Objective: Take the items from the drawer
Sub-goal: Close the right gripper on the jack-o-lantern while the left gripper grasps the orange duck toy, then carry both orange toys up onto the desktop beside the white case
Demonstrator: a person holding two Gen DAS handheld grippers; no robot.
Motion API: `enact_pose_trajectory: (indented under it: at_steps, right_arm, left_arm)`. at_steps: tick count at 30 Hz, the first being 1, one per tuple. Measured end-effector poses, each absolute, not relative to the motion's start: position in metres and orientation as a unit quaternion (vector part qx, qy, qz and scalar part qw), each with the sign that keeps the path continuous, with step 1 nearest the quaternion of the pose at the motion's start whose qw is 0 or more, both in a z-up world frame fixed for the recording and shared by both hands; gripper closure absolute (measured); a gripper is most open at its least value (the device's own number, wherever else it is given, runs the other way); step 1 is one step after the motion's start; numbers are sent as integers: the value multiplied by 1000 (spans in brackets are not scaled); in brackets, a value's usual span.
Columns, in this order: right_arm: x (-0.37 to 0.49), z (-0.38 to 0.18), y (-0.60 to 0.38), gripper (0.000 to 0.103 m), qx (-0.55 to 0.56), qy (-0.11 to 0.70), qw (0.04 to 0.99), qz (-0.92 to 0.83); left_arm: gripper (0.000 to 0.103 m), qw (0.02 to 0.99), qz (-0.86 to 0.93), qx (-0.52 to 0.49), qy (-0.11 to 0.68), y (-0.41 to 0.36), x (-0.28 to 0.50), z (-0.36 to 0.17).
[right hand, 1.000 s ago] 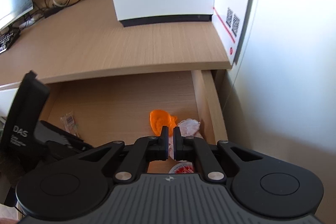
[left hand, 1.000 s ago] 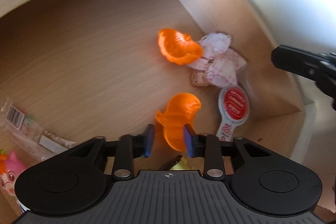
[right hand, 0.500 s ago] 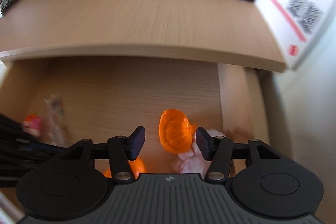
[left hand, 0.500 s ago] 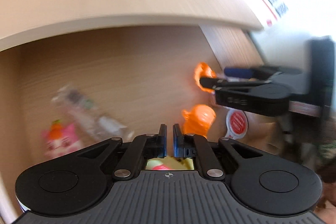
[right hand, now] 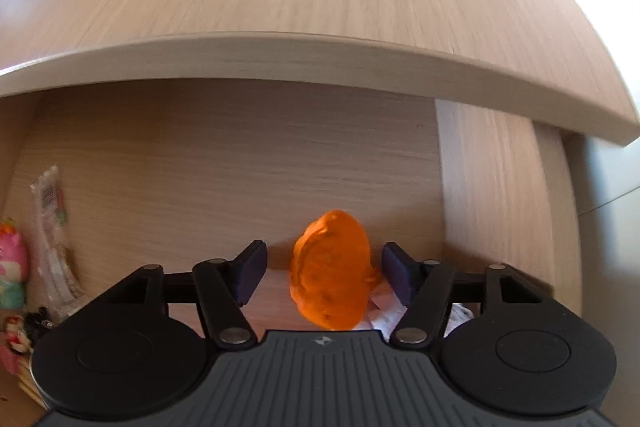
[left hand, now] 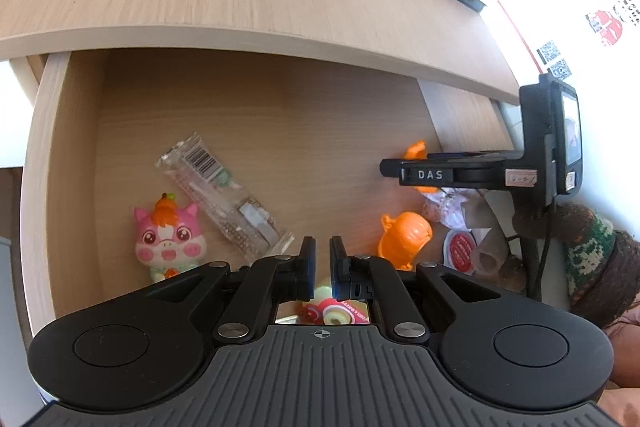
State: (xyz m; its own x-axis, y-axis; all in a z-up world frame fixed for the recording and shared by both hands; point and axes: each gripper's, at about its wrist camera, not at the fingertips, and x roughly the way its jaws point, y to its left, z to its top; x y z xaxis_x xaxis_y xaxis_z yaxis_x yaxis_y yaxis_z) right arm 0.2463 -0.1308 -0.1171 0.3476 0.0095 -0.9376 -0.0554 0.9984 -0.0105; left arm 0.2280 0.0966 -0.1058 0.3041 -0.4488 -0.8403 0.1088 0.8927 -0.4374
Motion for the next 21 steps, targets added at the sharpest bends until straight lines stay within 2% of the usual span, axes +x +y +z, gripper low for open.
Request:
enact_pose_trajectory:
  at_steps: [2,3,4,10,21]
  right_arm:
    - [247,-116,-131,38,-13,572,820,28]
    - [247,-115,-131,48,-12,570,821,32]
    - [246,-113,-130,54,-10,569,822,35]
    - [237,-90,-121,54,-10,550,833,48]
    - [178,5,-135,54,-9,455,890,28]
  left_arm:
    - [95,792,-177,-149,565,96,229,-107]
    - [95,791,-179,-147,566,95,229,-107]
    - [95,791,-181,-146,566,96,229,-108]
    - [91,791,-194,-131,565,90,231,-111]
    - [88,746,-271,-67,605,44,257,-137]
